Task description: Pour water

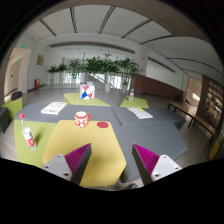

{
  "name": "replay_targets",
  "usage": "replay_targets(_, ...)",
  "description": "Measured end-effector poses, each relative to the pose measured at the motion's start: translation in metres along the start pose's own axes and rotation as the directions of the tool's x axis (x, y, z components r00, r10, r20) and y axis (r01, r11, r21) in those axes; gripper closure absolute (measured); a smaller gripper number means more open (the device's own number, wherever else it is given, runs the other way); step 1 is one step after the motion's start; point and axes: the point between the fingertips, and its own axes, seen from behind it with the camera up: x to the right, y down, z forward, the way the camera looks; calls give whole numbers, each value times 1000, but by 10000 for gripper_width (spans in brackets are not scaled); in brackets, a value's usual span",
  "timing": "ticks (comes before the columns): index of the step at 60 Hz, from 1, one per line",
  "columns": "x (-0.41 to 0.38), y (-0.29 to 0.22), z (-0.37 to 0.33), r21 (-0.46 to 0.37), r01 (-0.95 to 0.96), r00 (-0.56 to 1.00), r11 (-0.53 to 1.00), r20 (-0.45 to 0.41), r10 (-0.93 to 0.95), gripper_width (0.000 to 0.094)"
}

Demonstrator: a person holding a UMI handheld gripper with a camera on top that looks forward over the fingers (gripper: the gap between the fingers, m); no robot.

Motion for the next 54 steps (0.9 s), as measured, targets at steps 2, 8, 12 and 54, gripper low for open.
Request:
replay_targets(2, -9, -5, 2, -8, 8, 1000, 1000, -2, -8, 81)
replay_targets(8, -26, 11, -3, -29, 23, 999, 999, 23, -23, 77)
replay_targets(12, -60, 28, -3, -40, 32, 998, 999, 54, -30, 79)
replay_targets(54, -491, 29, 71, 70, 21, 911, 997, 410, -48, 91)
